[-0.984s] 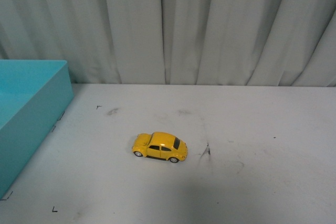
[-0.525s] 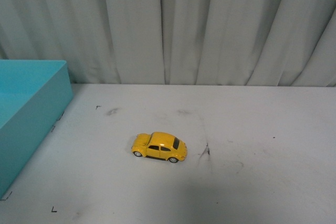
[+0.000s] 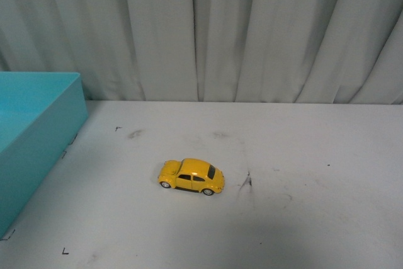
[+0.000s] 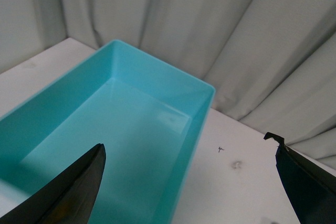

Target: Wind up and store yellow beetle toy

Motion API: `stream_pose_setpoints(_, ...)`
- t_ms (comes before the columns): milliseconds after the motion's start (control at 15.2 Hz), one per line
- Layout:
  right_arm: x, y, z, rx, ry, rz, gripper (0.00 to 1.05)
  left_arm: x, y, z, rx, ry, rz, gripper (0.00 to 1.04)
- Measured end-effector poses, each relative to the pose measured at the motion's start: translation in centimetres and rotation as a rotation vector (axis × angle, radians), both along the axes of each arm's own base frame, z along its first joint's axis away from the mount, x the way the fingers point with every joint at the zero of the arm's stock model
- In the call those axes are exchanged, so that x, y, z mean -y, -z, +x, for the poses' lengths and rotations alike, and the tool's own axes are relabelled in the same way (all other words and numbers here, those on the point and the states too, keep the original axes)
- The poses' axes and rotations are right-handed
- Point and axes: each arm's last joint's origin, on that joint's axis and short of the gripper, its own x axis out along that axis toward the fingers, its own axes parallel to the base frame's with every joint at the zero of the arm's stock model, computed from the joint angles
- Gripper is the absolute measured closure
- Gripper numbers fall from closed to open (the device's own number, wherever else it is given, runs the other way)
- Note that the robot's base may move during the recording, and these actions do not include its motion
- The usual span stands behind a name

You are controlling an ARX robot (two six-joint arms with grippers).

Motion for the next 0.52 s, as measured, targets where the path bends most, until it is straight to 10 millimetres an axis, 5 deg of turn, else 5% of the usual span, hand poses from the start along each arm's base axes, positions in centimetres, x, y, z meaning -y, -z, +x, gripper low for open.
stream_pose_setpoints(131,0.0,0.0,0.0,0.000,0.000,0.000,0.06,1.1,-0.3,7.6,-0.049,0.153,0.040,0.07)
stream_pose_setpoints(262,0.0,0.0,0.0,0.000,0.000,0.000,0.06,4.9,-1.1,14.5,-0.050,0.431,0.124,0.07)
stream_pose_setpoints(393,0.0,0.0,0.0,0.000,0.000,0.000,0.06,9.5,-0.2,18.0,-0.099,0.783,0.259,0.07)
stream_pose_setpoints(525,0.0,0.0,0.0,0.000,0.000,0.000,0.06,12.1,1.7,18.6,-0.198,1.056,0.415,0.07)
